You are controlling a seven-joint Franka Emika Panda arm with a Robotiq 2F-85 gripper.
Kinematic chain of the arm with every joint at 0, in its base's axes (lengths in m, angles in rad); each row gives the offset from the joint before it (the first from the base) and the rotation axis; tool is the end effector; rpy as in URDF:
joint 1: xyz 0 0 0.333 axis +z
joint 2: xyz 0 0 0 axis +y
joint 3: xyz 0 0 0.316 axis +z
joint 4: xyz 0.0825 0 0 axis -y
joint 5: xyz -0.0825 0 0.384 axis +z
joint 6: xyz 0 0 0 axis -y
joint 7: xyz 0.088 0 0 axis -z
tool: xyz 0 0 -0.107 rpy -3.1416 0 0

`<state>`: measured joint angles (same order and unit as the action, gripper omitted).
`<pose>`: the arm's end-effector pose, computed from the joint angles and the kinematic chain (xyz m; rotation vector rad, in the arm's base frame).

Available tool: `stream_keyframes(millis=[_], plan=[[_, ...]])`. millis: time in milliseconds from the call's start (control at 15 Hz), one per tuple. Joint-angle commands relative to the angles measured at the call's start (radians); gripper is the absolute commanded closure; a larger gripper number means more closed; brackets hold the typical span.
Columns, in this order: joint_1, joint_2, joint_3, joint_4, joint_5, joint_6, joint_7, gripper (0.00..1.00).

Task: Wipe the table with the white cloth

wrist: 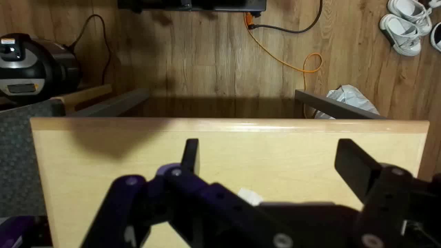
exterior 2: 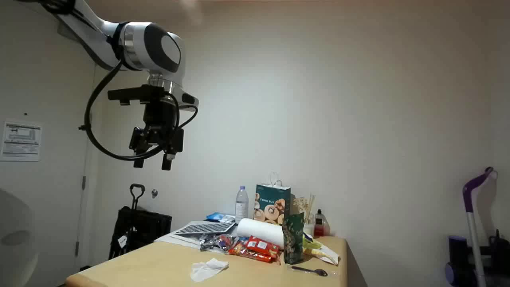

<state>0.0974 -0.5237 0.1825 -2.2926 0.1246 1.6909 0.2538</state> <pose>0.3669 0.1274 0.5357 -3.1283 0.0344 0.1400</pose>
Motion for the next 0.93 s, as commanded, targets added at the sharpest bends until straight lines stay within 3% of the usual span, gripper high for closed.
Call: stream_keyframes(millis=[0,333,867], plan=[[0.001,0.001,-0.001,0.002,-0.001,-0.003,0.001,0.0],[0.001,0.001,-0.001,0.002,-0.001,-0.003,0.001,0.0],[0.013,0.255,0.08,0.112,-0.029,0.051,0.067,0.0]])
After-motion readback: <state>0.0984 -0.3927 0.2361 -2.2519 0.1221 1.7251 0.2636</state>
